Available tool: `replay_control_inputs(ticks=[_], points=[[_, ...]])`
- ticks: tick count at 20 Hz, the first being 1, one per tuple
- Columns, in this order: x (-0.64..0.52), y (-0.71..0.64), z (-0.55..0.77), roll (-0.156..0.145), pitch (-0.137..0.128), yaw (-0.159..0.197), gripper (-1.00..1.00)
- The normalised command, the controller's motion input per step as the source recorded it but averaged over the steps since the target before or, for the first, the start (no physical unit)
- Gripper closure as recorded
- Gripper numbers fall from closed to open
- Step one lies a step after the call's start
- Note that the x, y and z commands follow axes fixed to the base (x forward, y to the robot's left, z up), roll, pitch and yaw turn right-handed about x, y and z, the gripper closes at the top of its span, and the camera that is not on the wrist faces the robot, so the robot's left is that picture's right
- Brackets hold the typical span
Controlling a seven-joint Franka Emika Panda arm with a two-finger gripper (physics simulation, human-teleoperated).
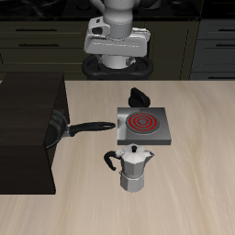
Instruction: Place the moka pot on the stove
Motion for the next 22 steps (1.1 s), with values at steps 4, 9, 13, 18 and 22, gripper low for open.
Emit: replay_control_inputs(ticks=[4, 9, 13, 18, 22], points=[[0.33, 0.12, 0.06, 0.042, -0.021, -0.025, -1.0], [0.3, 0.07, 0.05, 0.005, -0.011, -0.003, -1.0], [0.6, 0.03, -0.04, -0.017, 0.052, -0.053, -1.0], [0.46, -0.01, -0.03, -0.01, 0.009, -0.014, -1.0], [0.4, 0.07, 0.01, 0.005, 0.006, 0.008, -1.0]])
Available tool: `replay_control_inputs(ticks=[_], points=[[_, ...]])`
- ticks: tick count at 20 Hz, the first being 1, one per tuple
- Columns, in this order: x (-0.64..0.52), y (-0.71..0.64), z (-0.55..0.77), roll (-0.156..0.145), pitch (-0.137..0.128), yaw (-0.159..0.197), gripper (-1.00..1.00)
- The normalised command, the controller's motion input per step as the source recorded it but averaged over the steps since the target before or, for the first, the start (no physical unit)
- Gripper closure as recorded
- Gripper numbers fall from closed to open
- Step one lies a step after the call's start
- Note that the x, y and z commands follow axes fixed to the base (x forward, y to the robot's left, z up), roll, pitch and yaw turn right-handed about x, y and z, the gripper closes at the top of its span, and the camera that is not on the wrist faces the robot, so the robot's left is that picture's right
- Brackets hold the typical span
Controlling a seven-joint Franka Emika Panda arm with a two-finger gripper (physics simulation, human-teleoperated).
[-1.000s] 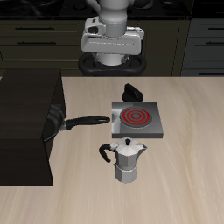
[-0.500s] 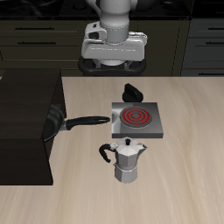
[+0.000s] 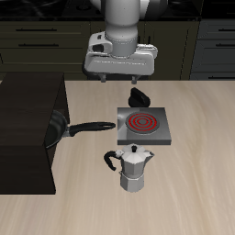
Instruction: Place the moka pot on the stove
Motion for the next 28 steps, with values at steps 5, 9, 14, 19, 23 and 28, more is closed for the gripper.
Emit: replay_control_inputs(ticks=[5, 9, 14, 19, 23, 28], points=[[0.29, 0.15, 0.01, 0.003, 0.004, -0.026, -1.0], [0.33, 0.28, 0.04, 0.019, -0.016, 0.019, -1.0], [0.3, 0.26, -0.03, 0.035, -0.015, -0.001, -1.0], [0.32, 0.08, -0.02, -0.025, 0.0, 0.001, -1.0], [0.36, -0.01, -0.07, -0.042, 0.014, -0.001, -1.0], [0.22, 0.06, -0.05, -0.002, 0.018, 0.015, -1.0]])
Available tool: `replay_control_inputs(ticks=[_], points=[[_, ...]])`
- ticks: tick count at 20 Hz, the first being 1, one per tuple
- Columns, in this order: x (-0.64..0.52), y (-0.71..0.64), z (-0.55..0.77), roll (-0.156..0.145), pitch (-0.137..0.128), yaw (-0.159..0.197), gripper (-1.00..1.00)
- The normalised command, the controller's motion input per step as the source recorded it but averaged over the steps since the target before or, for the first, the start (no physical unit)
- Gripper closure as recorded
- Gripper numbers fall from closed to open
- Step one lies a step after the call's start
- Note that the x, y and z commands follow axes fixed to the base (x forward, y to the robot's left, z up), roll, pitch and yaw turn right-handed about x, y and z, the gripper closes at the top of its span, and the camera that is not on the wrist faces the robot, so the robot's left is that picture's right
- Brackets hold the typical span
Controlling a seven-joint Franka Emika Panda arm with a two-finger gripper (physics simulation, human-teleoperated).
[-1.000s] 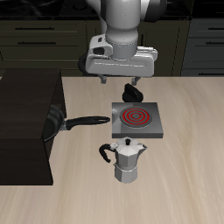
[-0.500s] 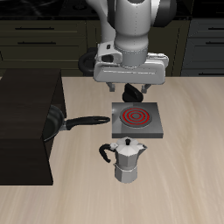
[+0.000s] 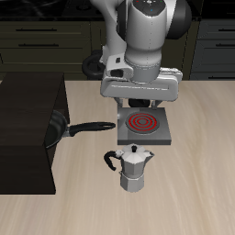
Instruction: Place the moka pot on the stove
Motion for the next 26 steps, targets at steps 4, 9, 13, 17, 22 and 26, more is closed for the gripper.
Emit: replay_control_inputs(ticks=[4, 9, 13, 17, 22, 26], points=[[0.41, 0.07, -0.18, 0.005, 0.028, 0.047, -1.0], [0.17, -0.08, -0.08, -0.043, -0.002, -0.045, -1.0], [0.03, -0.02, -0.14, 0.007, -0.011, -0.029, -1.0], [-0.04, -0.03, -0.19, -0.008, -0.031, 0.023, -1.0], [-0.02, -0.04, -0.29, -0.016, -0.03, 0.014, -1.0], [0.04, 0.02, -0.32, -0.005, 0.017, -0.009, -1.0]])
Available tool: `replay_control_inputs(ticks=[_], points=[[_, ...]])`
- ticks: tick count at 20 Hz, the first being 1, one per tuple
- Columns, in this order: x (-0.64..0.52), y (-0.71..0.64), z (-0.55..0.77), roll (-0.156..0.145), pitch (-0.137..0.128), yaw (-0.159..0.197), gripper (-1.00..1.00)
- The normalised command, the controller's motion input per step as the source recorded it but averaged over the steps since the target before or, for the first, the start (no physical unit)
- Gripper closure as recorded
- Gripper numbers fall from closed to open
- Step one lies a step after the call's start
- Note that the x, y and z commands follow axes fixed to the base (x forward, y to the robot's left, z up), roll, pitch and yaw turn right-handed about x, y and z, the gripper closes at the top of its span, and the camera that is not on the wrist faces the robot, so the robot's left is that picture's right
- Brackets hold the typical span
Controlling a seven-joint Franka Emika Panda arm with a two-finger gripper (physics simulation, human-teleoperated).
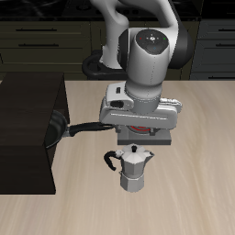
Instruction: Place the moka pot on the stove
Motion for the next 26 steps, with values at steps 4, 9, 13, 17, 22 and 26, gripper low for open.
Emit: replay_control_inputs(ticks=[4, 9, 13, 17, 22, 26], points=[[-0.05, 0.03, -0.23, -0.018, -0.03, -0.007, -1.0], [-0.12, 0.11, -0.2, 0.021, -0.01, 0.003, -1.0], [-0.08, -0.07, -0.05, -0.021, -0.019, -0.006, -1.0], [-0.05, -0.05, -0.04, 0.009, -0.008, 0.015, -1.0], [0.04, -0.05, -0.04, -0.018, 0.006, -0.01, -1.0], [0.0, 0.0, -0.14, 0.01, -0.006, 0.019, -1.0]])
